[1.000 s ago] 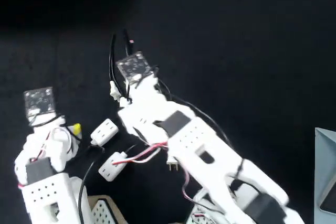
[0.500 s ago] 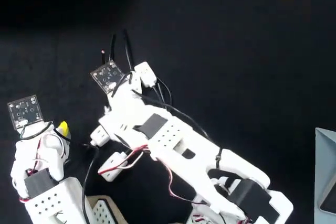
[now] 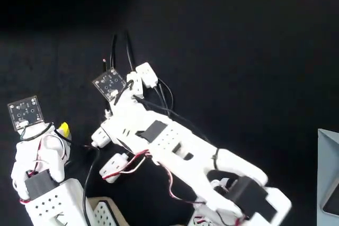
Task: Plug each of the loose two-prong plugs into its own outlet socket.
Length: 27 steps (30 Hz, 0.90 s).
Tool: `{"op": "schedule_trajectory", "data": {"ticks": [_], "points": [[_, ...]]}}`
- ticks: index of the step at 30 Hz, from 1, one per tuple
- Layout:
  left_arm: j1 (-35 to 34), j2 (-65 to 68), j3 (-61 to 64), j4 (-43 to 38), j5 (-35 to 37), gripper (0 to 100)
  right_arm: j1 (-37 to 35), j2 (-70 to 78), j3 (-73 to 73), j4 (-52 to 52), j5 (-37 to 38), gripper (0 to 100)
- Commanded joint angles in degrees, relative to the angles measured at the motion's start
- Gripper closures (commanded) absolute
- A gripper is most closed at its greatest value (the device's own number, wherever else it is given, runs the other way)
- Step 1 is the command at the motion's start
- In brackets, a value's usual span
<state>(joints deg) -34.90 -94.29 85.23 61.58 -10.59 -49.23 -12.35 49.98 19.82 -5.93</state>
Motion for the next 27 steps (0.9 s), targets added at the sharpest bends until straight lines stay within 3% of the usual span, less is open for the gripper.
{"op": "schedule_trajectory", "data": {"ticks": [1,20,27], "points": [[-0.13,-0.97,0.13,0.09,0.44,75,-0.35,4.35,-2.95,-2.20,0.70,98.7],[-0.13,-0.97,0.40,0.00,0.44,75,-0.62,7.78,-2.15,-1.76,0.97,98.7],[-0.13,-0.97,0.40,0.00,0.44,75,-0.70,11.12,-2.24,0.79,5.89,98.7]]}}
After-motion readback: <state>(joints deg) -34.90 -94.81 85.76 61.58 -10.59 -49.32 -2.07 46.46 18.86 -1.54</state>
